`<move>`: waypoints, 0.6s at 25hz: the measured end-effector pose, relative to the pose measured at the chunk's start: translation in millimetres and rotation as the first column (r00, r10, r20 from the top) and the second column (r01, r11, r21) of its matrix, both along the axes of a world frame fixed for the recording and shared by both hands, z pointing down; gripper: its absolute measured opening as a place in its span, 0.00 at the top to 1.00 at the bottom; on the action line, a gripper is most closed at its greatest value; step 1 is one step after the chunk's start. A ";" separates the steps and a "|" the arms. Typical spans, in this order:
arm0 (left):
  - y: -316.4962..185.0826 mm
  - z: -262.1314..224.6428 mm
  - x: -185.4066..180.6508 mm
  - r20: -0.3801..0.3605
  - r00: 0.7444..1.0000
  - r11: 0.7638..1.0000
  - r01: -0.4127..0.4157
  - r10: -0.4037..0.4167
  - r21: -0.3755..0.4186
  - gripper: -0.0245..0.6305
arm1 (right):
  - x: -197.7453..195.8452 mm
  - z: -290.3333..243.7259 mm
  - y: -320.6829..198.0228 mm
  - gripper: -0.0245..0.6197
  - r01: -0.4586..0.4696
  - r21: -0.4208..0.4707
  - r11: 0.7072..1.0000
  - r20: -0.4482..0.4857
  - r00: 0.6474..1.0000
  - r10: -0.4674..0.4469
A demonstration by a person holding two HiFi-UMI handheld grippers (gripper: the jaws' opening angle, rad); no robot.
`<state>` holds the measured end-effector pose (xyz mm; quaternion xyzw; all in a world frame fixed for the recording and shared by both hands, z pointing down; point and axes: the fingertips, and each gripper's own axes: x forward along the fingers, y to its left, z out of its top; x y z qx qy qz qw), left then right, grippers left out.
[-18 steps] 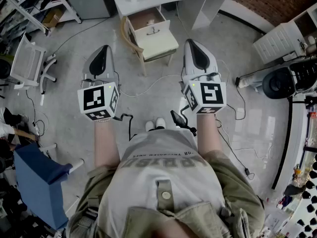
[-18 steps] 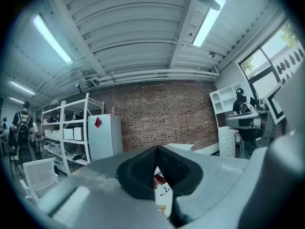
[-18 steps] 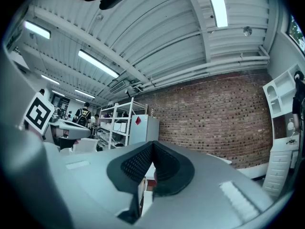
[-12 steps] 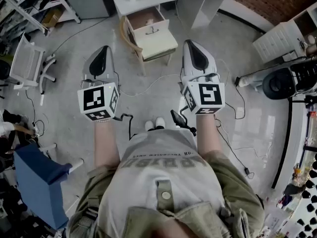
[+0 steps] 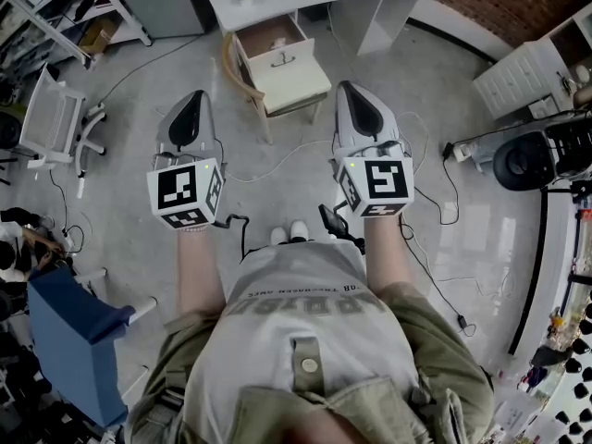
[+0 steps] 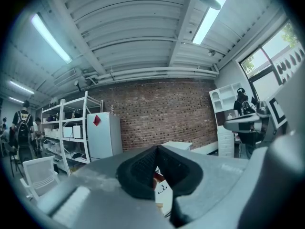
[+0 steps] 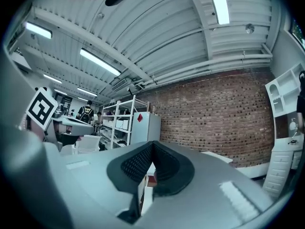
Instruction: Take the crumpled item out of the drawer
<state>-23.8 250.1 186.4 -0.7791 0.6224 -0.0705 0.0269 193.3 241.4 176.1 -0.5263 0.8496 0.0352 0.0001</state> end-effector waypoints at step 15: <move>6.0 31.9 11.3 -0.002 0.998 0.997 0.069 -0.069 -0.022 0.83 | 42.9 37.6 -14.1 0.74 0.105 -0.107 0.989 0.267 0.961 -0.073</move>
